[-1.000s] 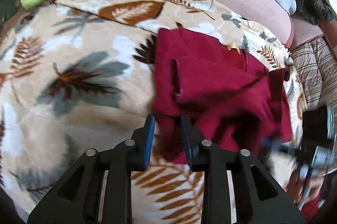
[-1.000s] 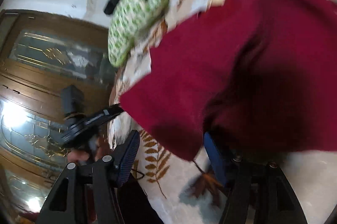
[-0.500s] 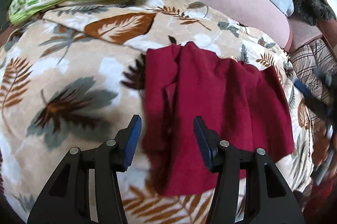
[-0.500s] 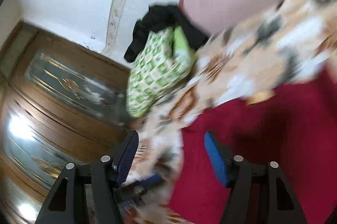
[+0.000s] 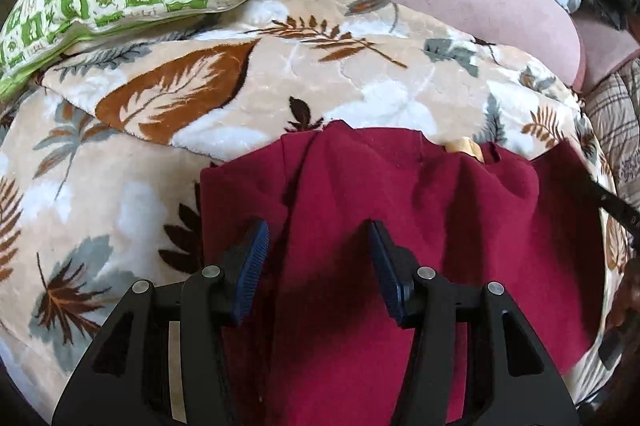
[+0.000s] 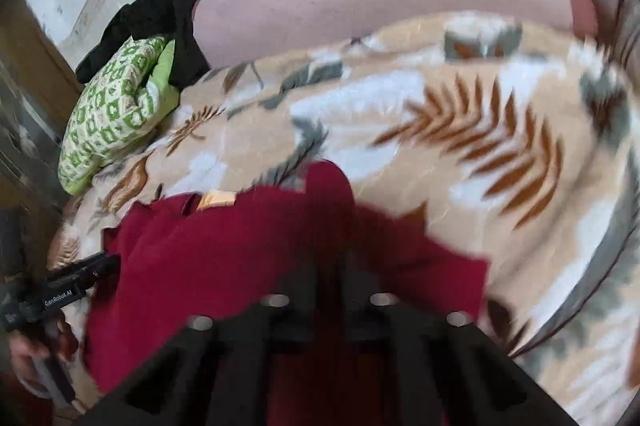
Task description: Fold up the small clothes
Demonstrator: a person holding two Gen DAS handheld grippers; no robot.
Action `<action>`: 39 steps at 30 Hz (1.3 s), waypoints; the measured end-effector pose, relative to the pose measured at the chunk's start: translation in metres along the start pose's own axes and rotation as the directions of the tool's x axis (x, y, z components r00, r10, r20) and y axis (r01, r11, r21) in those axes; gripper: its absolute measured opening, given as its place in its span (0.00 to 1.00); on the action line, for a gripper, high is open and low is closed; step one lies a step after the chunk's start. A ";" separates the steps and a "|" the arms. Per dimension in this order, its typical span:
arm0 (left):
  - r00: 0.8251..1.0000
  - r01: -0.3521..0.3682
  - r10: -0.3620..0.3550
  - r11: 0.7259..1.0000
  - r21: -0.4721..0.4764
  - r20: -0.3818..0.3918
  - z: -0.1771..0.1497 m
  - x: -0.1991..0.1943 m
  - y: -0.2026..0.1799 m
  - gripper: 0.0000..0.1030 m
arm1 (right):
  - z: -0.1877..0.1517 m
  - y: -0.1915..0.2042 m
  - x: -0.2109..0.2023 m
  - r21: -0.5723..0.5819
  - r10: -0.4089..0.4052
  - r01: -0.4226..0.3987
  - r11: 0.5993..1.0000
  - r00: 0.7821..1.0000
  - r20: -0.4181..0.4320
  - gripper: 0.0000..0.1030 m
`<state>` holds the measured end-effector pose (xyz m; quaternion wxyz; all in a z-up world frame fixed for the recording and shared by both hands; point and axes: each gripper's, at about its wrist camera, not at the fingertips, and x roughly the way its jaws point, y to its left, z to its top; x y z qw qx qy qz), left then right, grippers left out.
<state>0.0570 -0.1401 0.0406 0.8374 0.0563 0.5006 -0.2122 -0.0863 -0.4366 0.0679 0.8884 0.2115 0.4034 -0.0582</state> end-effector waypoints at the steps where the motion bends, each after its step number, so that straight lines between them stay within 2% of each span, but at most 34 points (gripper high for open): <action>1: 1.000 -0.011 0.011 1.000 -0.006 0.000 -0.001 0.003 0.002 0.50 | 0.000 -0.009 -0.001 0.024 -0.052 0.051 0.998 0.999 0.014 0.08; 2: 0.999 -0.032 0.032 0.999 -0.010 -0.004 -0.002 0.007 0.004 0.50 | 0.002 -0.018 0.005 0.036 -0.092 0.092 0.995 0.996 -0.004 0.08; 3: 0.999 -0.044 0.044 0.999 -0.015 -0.009 -0.003 0.009 0.006 0.50 | -0.001 -0.032 0.019 0.066 -0.110 0.115 0.991 0.992 -0.067 0.08; 5: 1.000 -0.031 0.031 0.999 -0.037 -0.003 -0.005 0.007 0.013 0.50 | -0.007 -0.039 0.027 0.100 -0.097 0.108 0.989 0.989 -0.108 0.08; 7: 0.999 -0.037 0.037 0.998 -0.045 0.007 -0.008 0.000 0.019 0.50 | -0.007 -0.035 0.008 0.103 -0.113 0.119 0.988 0.992 -0.063 0.09; 9: 0.999 -0.047 0.048 0.998 -0.047 0.020 -0.011 -0.010 0.027 0.50 | -0.003 -0.021 -0.012 0.105 -0.141 0.141 0.984 0.990 -0.007 0.17; 10: 0.999 -0.038 0.040 0.998 -0.055 0.023 -0.012 -0.015 0.031 0.50 | -0.001 -0.011 -0.023 0.113 -0.109 0.104 0.988 0.993 0.037 0.19; 11: 0.999 -0.020 0.022 0.997 -0.072 0.025 -0.015 -0.020 0.037 0.50 | 0.001 0.002 -0.030 0.115 -0.050 0.042 0.992 0.997 0.066 0.26; 12: 1.000 -0.009 0.012 0.996 -0.091 0.028 -0.018 -0.025 0.042 0.50 | 0.003 0.024 -0.030 0.096 0.055 -0.061 0.994 0.997 0.059 0.37; 13: 0.999 -0.008 0.011 0.994 -0.106 0.032 -0.022 -0.030 0.047 0.50 | 0.004 0.041 -0.024 0.076 0.134 -0.135 0.988 0.991 0.023 0.43; 15: 0.999 -0.011 0.015 0.993 -0.119 0.036 -0.030 -0.038 0.054 0.50 | 0.003 0.085 -0.004 0.054 0.282 -0.279 0.959 0.957 -0.068 0.45; 17: 0.999 -0.013 0.018 0.992 -0.127 0.039 -0.038 -0.045 0.061 0.50 | -0.001 0.132 0.018 0.028 0.349 -0.348 0.937 0.928 -0.128 0.45; 21: 0.999 -0.019 0.025 0.991 -0.135 0.043 -0.052 -0.057 0.076 0.50 | -0.003 0.209 0.068 -0.015 0.348 -0.360 0.933 0.910 -0.225 0.45; 25: 0.999 -0.022 0.028 0.991 -0.132 0.046 -0.061 -0.062 0.089 0.50 | -0.011 0.240 0.113 -0.049 0.252 -0.279 0.959 0.919 -0.302 0.46; 26: 0.999 -0.019 0.025 0.991 -0.134 0.041 -0.063 -0.062 0.092 0.50 | -0.015 0.242 0.123 -0.061 0.226 -0.259 0.964 0.917 -0.330 0.45; 29: 0.999 -0.008 0.013 0.989 -0.147 0.032 -0.066 -0.061 0.100 0.50 | -0.021 0.239 0.144 -0.068 0.167 -0.205 0.976 0.916 -0.364 0.20; 31: 0.999 -0.001 0.007 0.987 -0.161 0.039 -0.067 -0.063 0.106 0.50 | -0.019 0.230 0.138 -0.025 0.221 -0.245 0.969 0.911 -0.349 0.10; 34: 0.999 0.005 0.004 0.984 -0.177 0.050 -0.065 -0.067 0.112 0.50 | -0.012 0.234 0.124 -0.025 0.285 -0.307 0.951 0.909 -0.302 0.07; 36: 0.998 0.007 0.004 0.983 -0.182 0.064 -0.063 -0.072 0.113 0.50 | -0.007 0.246 0.120 -0.023 0.335 -0.357 0.934 0.896 -0.292 0.07; 39: 0.996 0.012 0.004 0.982 -0.186 0.085 -0.060 -0.080 0.110 0.50 | -0.009 0.261 0.131 -0.030 0.338 -0.361 0.932 0.895 -0.291 0.07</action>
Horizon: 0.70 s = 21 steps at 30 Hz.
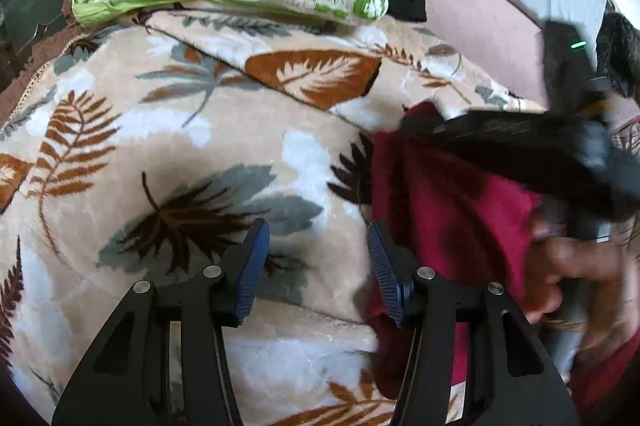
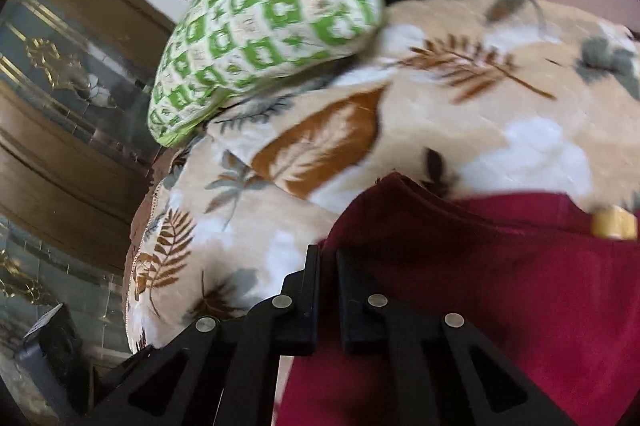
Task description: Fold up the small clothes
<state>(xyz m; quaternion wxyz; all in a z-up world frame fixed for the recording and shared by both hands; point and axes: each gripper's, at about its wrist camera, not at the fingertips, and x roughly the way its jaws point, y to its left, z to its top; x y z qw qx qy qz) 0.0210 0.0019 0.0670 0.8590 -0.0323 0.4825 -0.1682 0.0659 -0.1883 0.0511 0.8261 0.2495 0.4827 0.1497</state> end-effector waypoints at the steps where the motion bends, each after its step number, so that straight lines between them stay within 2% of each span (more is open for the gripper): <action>1: 1.000 0.002 -0.002 1.000 0.003 0.002 0.001 -0.001 -0.002 0.50 | 0.000 0.000 0.008 0.013 -0.007 0.007 1.000 1.000 -0.004 0.07; 3: 1.000 0.011 -0.011 1.000 0.013 0.008 0.002 -0.005 -0.010 0.50 | -0.003 -0.012 0.020 0.069 -0.010 0.010 0.998 1.000 -0.001 0.07; 5: 0.999 0.029 -0.029 0.999 0.021 0.015 0.004 -0.006 -0.018 0.50 | -0.009 -0.024 0.010 0.118 0.052 -0.053 0.992 0.999 0.015 0.09; 7: 0.999 0.043 -0.044 0.998 0.036 0.018 0.006 -0.005 -0.028 0.50 | -0.019 -0.035 -0.022 0.110 0.081 -0.086 0.990 0.996 0.044 0.22; 9: 0.998 0.056 -0.057 0.997 0.055 0.018 0.008 -0.001 -0.041 0.50 | -0.032 -0.048 -0.065 0.070 0.026 -0.034 0.997 0.994 0.110 0.36; 11: 0.997 0.068 -0.069 0.996 0.064 0.014 0.009 0.006 -0.053 0.50 | -0.042 -0.073 -0.111 0.068 -0.148 0.138 0.988 0.973 0.174 0.41; 12: 0.997 0.073 -0.074 0.995 0.070 0.007 0.010 0.010 -0.060 0.50 | -0.047 -0.092 -0.136 0.082 -0.268 0.257 0.963 0.941 0.208 0.41; 13: 0.997 0.076 -0.076 0.994 0.077 -0.001 0.010 0.015 -0.067 0.50 | -0.049 -0.106 -0.152 0.098 -0.355 0.342 0.935 0.908 0.220 0.41; 15: 0.997 0.075 -0.074 0.993 0.091 -0.016 0.010 0.027 -0.080 0.50 | -0.050 -0.140 -0.176 0.133 -0.555 0.539 0.832 0.806 0.205 0.42; 16: 0.998 0.067 -0.066 0.993 0.098 -0.022 0.010 0.034 -0.086 0.50 | -0.050 -0.154 -0.181 0.143 -0.600 0.583 0.800 0.779 0.182 0.42; 17: 0.998 0.056 -0.054 0.993 0.105 -0.026 0.011 0.041 -0.092 0.50 | -0.049 -0.166 -0.184 0.150 -0.620 0.602 0.784 0.768 0.161 0.42; 18: 0.999 0.045 -0.042 0.993 0.108 -0.028 0.011 0.046 -0.095 0.50 | -0.048 -0.179 -0.184 0.155 -0.621 0.603 0.783 0.771 0.140 0.42; 19: 0.999 0.028 -0.025 0.993 0.114 -0.028 0.012 0.052 -0.098 0.50 | -0.047 -0.191 -0.181 0.152 -0.606 0.589 0.793 0.787 0.116 0.42; 20: 1.000 0.012 -0.009 0.993 0.118 -0.026 0.013 0.057 -0.101 0.50 | -0.047 -0.198 -0.175 0.144 -0.575 0.560 0.816 0.812 0.099 0.42; 21: 1.000 -0.003 0.006 0.993 0.119 -0.024 0.015 0.061 -0.103 0.50 | -0.046 -0.204 -0.171 0.142 -0.537 0.523 0.841 0.839 0.091 0.31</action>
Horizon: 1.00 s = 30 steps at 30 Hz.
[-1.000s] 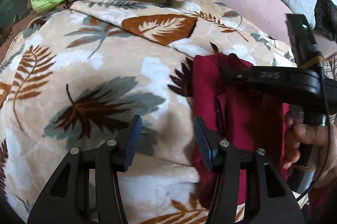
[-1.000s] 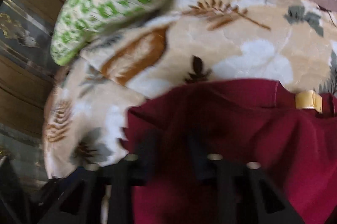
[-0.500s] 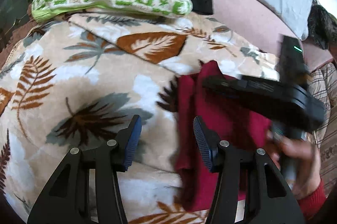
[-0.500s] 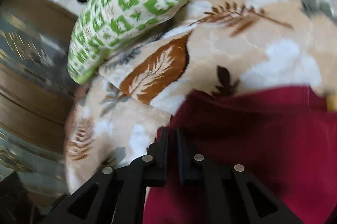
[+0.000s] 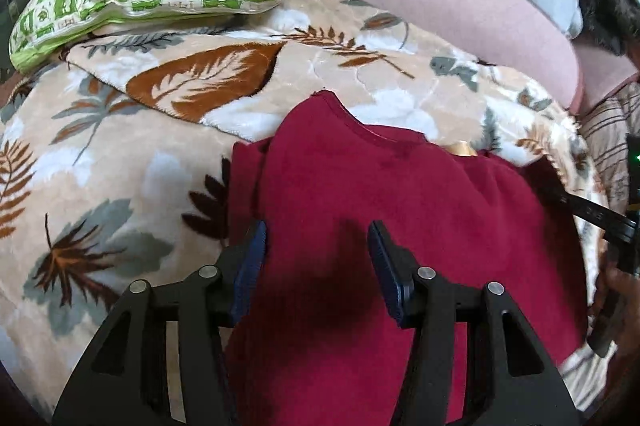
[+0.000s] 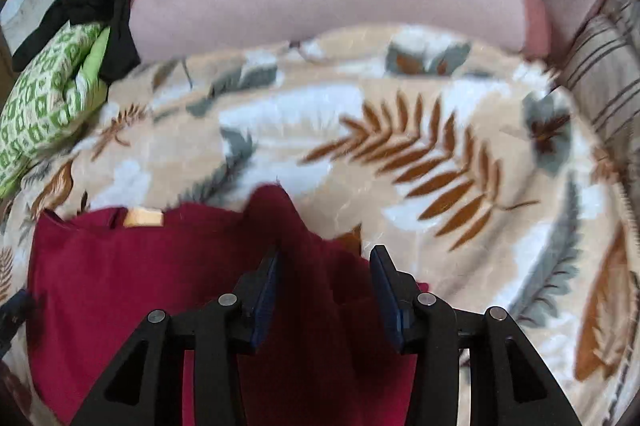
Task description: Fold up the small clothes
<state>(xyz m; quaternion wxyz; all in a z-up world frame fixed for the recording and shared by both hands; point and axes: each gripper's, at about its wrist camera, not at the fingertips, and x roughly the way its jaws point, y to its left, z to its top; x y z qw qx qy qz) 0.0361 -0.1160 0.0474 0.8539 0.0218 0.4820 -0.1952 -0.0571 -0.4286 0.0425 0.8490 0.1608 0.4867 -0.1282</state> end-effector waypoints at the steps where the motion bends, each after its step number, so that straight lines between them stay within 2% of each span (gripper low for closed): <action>1: 1.000 -0.009 0.009 1.000 -0.003 -0.005 0.003 0.006 0.000 0.50 | 0.000 -0.003 0.004 0.009 0.024 -0.023 1.000 1.000 -0.006 0.20; 2: 1.000 -0.014 0.013 1.000 -0.008 -0.013 0.005 0.010 0.000 0.51 | 0.000 -0.005 0.004 0.009 0.018 -0.019 1.000 1.000 0.002 0.11; 4: 0.999 -0.006 0.005 1.000 -0.014 -0.033 0.006 0.023 0.002 0.59 | 0.000 -0.009 0.004 0.001 -0.039 0.039 0.999 0.998 0.047 0.10; 6: 0.998 0.008 -0.011 0.999 -0.047 -0.059 0.005 0.032 0.007 0.59 | -0.001 -0.017 0.016 0.019 -0.083 0.083 0.996 0.996 0.040 0.10; 7: 0.998 0.009 -0.012 0.999 -0.054 -0.055 0.005 0.032 0.008 0.59 | -0.003 -0.020 0.021 0.040 -0.071 0.070 0.997 0.997 0.025 0.10; 10: 0.999 0.001 -0.002 0.999 -0.043 -0.043 0.004 0.028 0.005 0.59 | -0.004 -0.019 0.011 0.062 -0.047 0.043 0.997 0.997 0.057 0.10; 13: 0.999 -0.002 0.001 0.999 -0.033 -0.043 0.002 0.021 0.004 0.59 | -0.009 -0.018 -0.016 0.082 -0.039 0.032 0.996 0.996 0.078 0.22; 15: 0.999 -0.008 0.007 1.000 -0.026 -0.035 0.001 0.014 0.003 0.59 | -0.019 -0.008 -0.037 0.061 0.026 -0.031 0.998 0.996 0.088 0.30; 17: 1.000 -0.013 0.013 1.000 -0.024 -0.023 -0.001 0.006 0.003 0.59 | -0.031 0.001 -0.046 0.036 0.094 -0.096 0.995 0.994 0.061 0.36; 19: 1.000 -0.013 0.013 1.000 -0.022 -0.017 -0.004 -0.003 0.002 0.59 | -0.043 0.012 -0.049 0.024 0.158 -0.158 0.987 0.987 0.030 0.36; 21: 1.000 -0.017 0.017 1.000 -0.017 -0.007 -0.007 -0.014 0.002 0.59 | -0.053 0.021 -0.045 0.006 0.156 -0.156 0.988 0.988 0.005 0.36; 24: 0.999 -0.033 0.033 0.999 -0.002 0.001 -0.013 -0.031 -0.001 0.59 | -0.061 0.022 -0.022 -0.025 0.071 -0.072 0.997 0.997 -0.040 0.37; 27: 0.999 -0.043 0.042 0.999 0.014 0.025 -0.019 -0.053 -0.005 0.59 | -0.060 0.022 -0.036 -0.001 0.082 -0.082 0.997 0.996 -0.039 0.37; 30: 0.999 -0.042 0.042 0.999 0.022 0.035 -0.026 -0.069 -0.010 0.59 | -0.063 0.022 -0.065 0.004 0.142 -0.142 0.990 0.990 0.005 0.39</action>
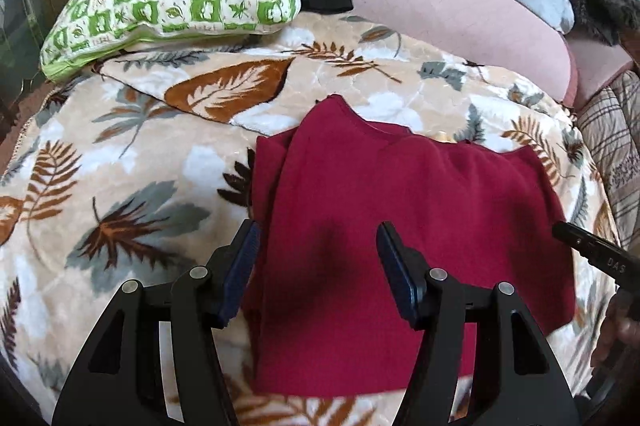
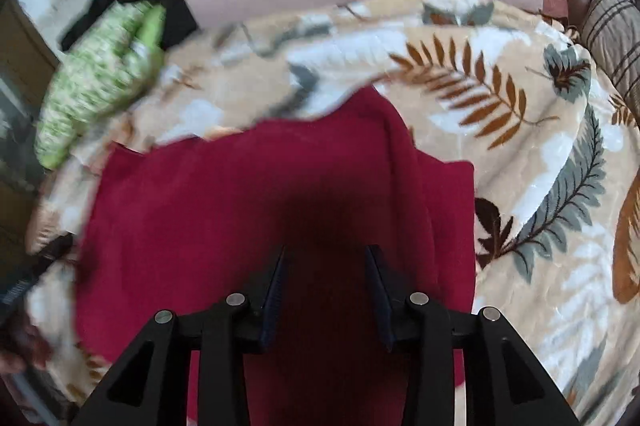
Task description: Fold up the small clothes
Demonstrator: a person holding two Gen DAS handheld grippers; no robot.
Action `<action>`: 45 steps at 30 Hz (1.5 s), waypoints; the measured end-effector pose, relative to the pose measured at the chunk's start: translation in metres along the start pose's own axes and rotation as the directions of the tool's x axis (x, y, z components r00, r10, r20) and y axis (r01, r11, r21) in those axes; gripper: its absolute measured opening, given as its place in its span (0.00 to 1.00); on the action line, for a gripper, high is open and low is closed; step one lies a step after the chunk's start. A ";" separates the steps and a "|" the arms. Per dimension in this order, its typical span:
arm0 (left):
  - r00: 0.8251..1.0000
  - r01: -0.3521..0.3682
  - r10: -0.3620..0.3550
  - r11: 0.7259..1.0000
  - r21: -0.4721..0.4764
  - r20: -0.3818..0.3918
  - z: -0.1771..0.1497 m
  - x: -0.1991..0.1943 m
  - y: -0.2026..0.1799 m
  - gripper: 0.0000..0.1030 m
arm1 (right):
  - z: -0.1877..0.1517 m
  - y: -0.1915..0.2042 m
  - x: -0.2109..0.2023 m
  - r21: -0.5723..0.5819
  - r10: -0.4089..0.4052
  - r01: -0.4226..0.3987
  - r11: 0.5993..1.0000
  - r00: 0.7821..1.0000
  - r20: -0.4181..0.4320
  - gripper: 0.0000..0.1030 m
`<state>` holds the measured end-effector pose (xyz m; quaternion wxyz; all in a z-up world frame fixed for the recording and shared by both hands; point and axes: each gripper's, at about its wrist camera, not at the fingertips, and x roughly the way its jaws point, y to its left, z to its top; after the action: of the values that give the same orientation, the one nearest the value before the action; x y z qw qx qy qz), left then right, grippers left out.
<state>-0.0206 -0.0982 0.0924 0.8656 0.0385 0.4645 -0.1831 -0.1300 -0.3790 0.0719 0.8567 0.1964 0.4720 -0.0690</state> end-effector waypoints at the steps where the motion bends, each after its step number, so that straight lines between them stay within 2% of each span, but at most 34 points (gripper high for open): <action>1: 1.000 0.003 -0.003 1.000 0.001 0.002 -0.003 -0.005 -0.002 0.59 | -0.004 0.002 -0.008 -0.008 -0.004 0.005 1.000 1.000 0.009 0.41; 4: 1.000 0.022 -0.022 1.000 0.014 0.004 -0.014 -0.018 -0.010 0.59 | -0.021 -0.002 -0.012 -0.016 -0.040 0.040 0.999 0.999 0.008 0.43; 6: 0.999 0.039 -0.039 0.999 0.018 -0.015 -0.020 -0.021 -0.014 0.59 | -0.035 -0.011 0.007 0.007 -0.078 0.079 0.997 0.995 -0.062 0.44; 8: 0.997 0.073 -0.072 0.997 0.022 -0.031 -0.026 -0.024 -0.018 0.59 | -0.043 -0.016 0.017 0.032 -0.064 0.068 0.997 0.992 -0.104 0.44; 10: 0.994 0.104 -0.104 0.994 0.038 -0.023 -0.031 -0.029 -0.021 0.59 | -0.046 -0.013 0.003 0.067 -0.061 0.068 0.995 0.993 -0.096 0.44; 12: 0.995 0.100 -0.098 0.993 0.062 -0.024 -0.036 -0.031 -0.024 0.59 | -0.043 -0.001 -0.016 0.076 0.023 -0.016 0.997 0.996 -0.088 0.44; 13: 0.995 0.092 -0.090 0.994 0.065 -0.032 -0.038 -0.029 -0.024 0.59 | -0.044 0.004 -0.022 0.067 0.038 -0.033 0.997 0.996 -0.079 0.44; 16: 0.993 0.103 -0.101 0.994 0.026 -0.053 -0.042 -0.021 -0.020 0.59 | -0.043 0.022 -0.038 0.007 -0.002 0.002 1.000 0.999 -0.048 0.44; 21: 0.995 0.075 -0.075 0.997 0.008 -0.060 -0.047 0.001 -0.022 0.60 | -0.051 0.036 -0.037 -0.025 0.006 -0.008 1.000 0.998 -0.070 0.44; 26: 0.998 0.062 -0.062 0.998 -0.001 -0.027 -0.050 0.014 -0.019 0.61 | -0.048 0.048 -0.036 -0.087 -0.006 0.003 0.996 1.000 -0.031 0.45; 31: 0.999 0.039 -0.039 0.999 -0.028 -0.017 -0.048 0.026 -0.006 0.61 | -0.027 0.067 -0.014 -0.092 0.074 -0.075 0.993 0.997 -0.017 0.48; 34: 0.999 0.037 -0.037 0.999 -0.007 0.004 -0.047 0.028 -0.007 0.67 | -0.016 0.084 0.006 -0.119 0.108 -0.111 0.987 0.994 -0.033 0.51; 37: 0.999 0.036 -0.037 0.999 0.021 0.018 -0.047 0.032 -0.011 0.74 | -0.009 0.099 0.027 -0.139 0.107 -0.115 0.984 0.992 -0.060 0.51; 41: 0.999 0.041 -0.042 0.998 0.053 0.022 -0.045 0.033 -0.013 0.74 | -0.007 0.110 0.044 -0.167 0.102 -0.115 0.979 0.991 -0.082 0.51; 45: 0.996 0.088 -0.088 0.996 0.016 0.024 -0.042 0.027 -0.002 0.74 | -0.003 0.111 0.053 -0.161 0.091 -0.106 0.981 0.991 -0.093 0.51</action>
<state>-0.0408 -0.0974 0.0463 0.8620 0.0222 0.4537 -0.2250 -0.0694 -0.2727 0.0562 0.8514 0.1504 0.5021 0.0215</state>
